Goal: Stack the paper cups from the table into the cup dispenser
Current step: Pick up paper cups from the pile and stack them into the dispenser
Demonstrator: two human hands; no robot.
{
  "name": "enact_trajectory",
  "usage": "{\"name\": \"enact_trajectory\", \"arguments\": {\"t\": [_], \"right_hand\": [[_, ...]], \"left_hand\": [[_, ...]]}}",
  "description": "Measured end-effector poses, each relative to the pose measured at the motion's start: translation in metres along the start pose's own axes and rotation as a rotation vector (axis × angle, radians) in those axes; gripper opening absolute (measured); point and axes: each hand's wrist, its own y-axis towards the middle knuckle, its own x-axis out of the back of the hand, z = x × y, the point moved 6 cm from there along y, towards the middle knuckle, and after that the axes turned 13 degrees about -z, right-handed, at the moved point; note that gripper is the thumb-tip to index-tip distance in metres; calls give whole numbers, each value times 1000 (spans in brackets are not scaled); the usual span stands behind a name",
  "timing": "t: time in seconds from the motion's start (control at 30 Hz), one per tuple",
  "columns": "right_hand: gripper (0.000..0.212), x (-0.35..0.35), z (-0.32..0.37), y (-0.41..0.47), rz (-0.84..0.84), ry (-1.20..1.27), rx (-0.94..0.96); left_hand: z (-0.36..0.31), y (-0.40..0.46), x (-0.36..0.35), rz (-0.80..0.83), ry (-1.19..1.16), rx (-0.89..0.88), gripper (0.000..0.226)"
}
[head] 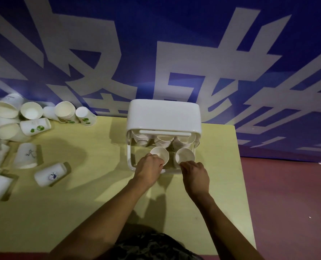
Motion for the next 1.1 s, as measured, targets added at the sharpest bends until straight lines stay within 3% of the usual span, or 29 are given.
{"name": "enact_trajectory", "arguments": {"t": [0.27,0.5,0.7,0.8,0.93,1.0,1.1], "right_hand": [[14,4,13,-5,-32,57,-48],[7,-1,103,-18,9,335,106],[14,-36,192,-42,149,377,187],[14,-54,230,-59,218,380,204],[15,-79,269,-77,287,359,191],[15,-91,283,-83,307,337,169],[18,-105,300,-86,334,294,119]], "left_hand": [[11,-11,20,-157,-201,34,26],[90,-63,55,-215,-184,186,21],[198,-126,80,-173,50,492,17],[251,-166,88,-155,86,729,24],[313,-225,72,-147,-232,1219,48],[333,-238,48,-45,-423,1332,58],[340,-236,27,-58,-821,1448,33]]}}
